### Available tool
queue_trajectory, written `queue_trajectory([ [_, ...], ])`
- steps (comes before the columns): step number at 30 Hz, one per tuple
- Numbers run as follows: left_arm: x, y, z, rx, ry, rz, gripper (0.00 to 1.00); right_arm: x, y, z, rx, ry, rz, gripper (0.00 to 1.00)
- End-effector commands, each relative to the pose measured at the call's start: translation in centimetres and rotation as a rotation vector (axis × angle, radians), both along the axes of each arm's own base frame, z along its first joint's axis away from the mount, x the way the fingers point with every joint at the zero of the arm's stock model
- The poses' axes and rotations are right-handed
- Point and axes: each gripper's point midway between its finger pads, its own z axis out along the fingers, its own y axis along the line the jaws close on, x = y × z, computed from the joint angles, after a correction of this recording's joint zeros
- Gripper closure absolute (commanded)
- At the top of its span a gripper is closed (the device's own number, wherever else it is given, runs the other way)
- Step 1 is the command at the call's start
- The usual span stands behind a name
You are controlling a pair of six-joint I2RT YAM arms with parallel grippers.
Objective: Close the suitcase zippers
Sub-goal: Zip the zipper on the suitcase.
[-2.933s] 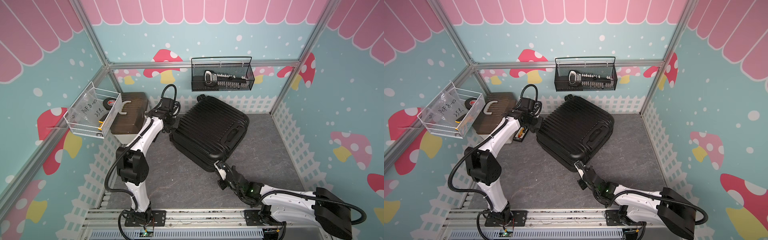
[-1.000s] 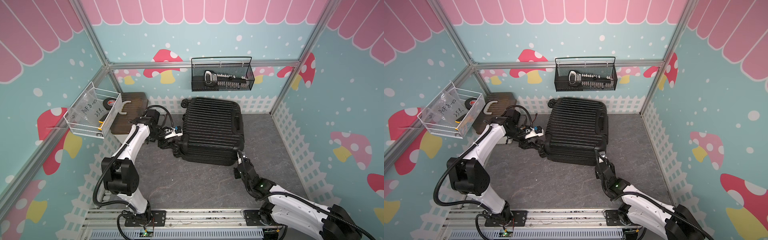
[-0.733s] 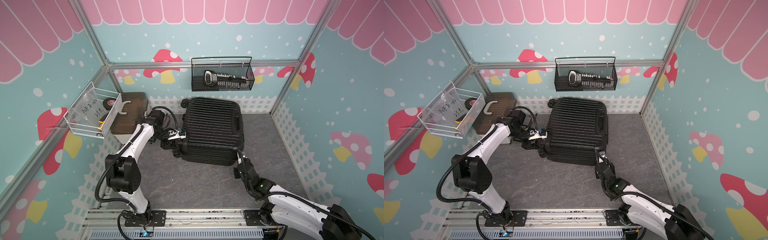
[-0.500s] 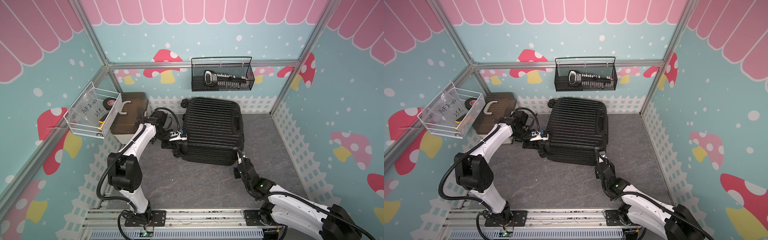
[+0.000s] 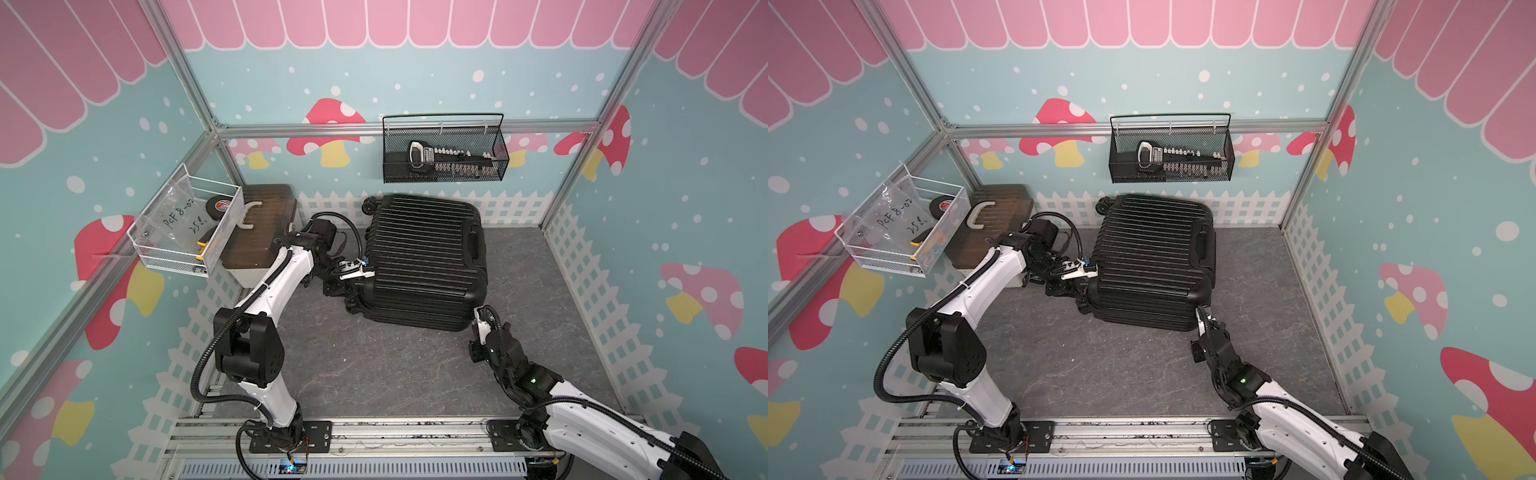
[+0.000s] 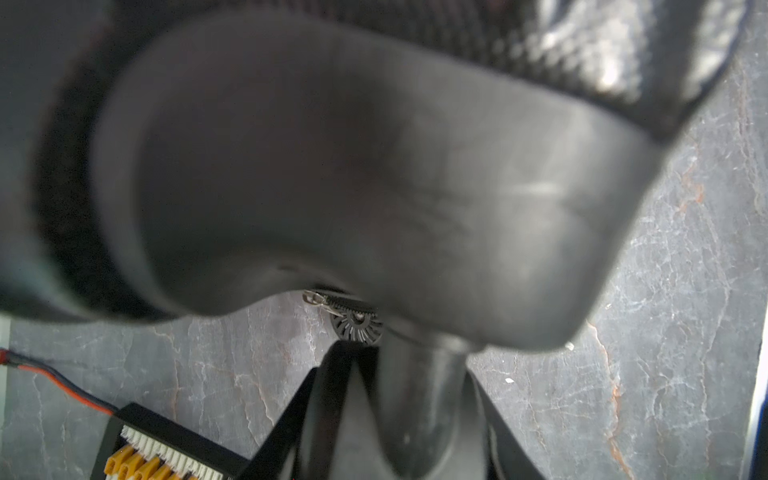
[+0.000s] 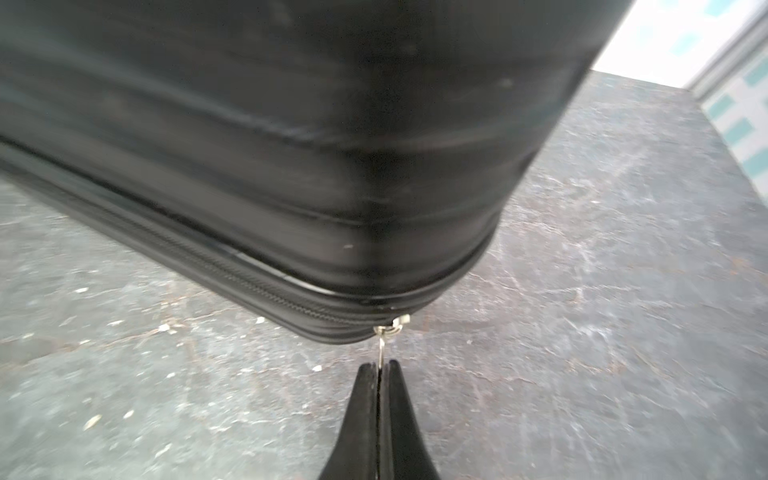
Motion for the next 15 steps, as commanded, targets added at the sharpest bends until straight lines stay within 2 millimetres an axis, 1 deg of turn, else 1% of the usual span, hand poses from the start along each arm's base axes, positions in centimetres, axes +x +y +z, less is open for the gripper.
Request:
queue_trajectory([
  [1,6.0,1.0,4.2,-0.073,-0.158,0.327,0.83,-1.5,3.5,0.7,0.072,-0.007,0.207,1.0],
  [7,7.0,1.6,4.4,-0.07,-0.166,0.424,0.84,-2.3,5.1,0.8,0.089,0.005,0.313,1.0],
  [11,6.5,1.4,4.4,-0.089,-0.151,0.443,0.84,-2.2,5.8,1.1,0.108,-0.009,0.339,1.0],
  [15,5.6,0.8,4.4,-0.108,-0.133,0.494,0.84,-1.5,5.7,0.8,0.091,-0.005,0.31,1.0],
])
